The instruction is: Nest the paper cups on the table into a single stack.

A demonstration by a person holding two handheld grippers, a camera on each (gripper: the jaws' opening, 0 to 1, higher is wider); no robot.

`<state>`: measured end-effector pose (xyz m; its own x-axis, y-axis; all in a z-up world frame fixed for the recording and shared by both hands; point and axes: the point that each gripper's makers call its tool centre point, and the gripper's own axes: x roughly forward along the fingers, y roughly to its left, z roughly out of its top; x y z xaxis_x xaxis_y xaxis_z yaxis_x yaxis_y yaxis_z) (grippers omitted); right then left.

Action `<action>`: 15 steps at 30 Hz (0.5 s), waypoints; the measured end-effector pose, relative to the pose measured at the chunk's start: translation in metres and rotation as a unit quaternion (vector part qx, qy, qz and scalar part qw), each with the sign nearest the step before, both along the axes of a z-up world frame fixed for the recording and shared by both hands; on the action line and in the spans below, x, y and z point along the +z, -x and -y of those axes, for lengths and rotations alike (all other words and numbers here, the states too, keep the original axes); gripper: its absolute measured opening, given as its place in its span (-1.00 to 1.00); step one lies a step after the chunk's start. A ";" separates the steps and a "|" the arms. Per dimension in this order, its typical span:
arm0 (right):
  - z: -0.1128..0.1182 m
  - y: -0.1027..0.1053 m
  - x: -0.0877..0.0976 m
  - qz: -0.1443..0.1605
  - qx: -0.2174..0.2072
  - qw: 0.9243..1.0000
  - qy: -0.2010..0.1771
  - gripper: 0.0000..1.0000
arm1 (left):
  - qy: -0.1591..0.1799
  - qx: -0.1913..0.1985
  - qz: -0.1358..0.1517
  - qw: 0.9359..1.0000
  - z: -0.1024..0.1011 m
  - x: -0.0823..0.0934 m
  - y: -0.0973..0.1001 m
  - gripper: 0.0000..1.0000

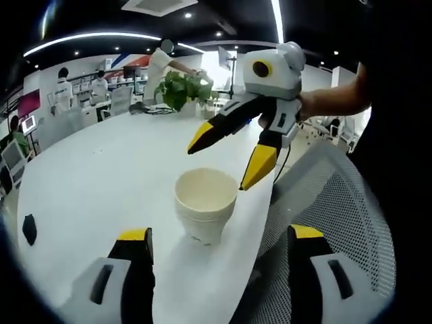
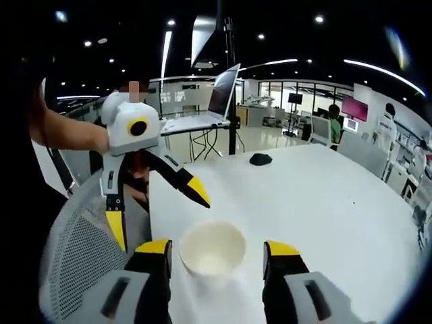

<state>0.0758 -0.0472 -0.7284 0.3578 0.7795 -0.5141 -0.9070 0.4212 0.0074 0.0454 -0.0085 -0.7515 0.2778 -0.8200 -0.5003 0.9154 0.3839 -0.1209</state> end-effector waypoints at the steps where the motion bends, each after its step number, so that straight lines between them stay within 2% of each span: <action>1: 0.000 0.000 -0.001 0.000 -0.003 1.000 -0.002 0.10 | -0.001 -0.001 0.001 1.000 0.002 -0.003 -0.002 0.61; 7: 0.001 -0.004 -0.009 0.008 -0.019 1.000 -0.005 0.12 | -0.001 0.002 0.007 1.000 0.009 -0.010 -0.013 0.59; 15: -0.002 -0.008 -0.012 0.000 -0.043 0.999 -0.019 0.11 | -0.007 -0.003 0.012 1.000 0.017 -0.019 -0.018 0.55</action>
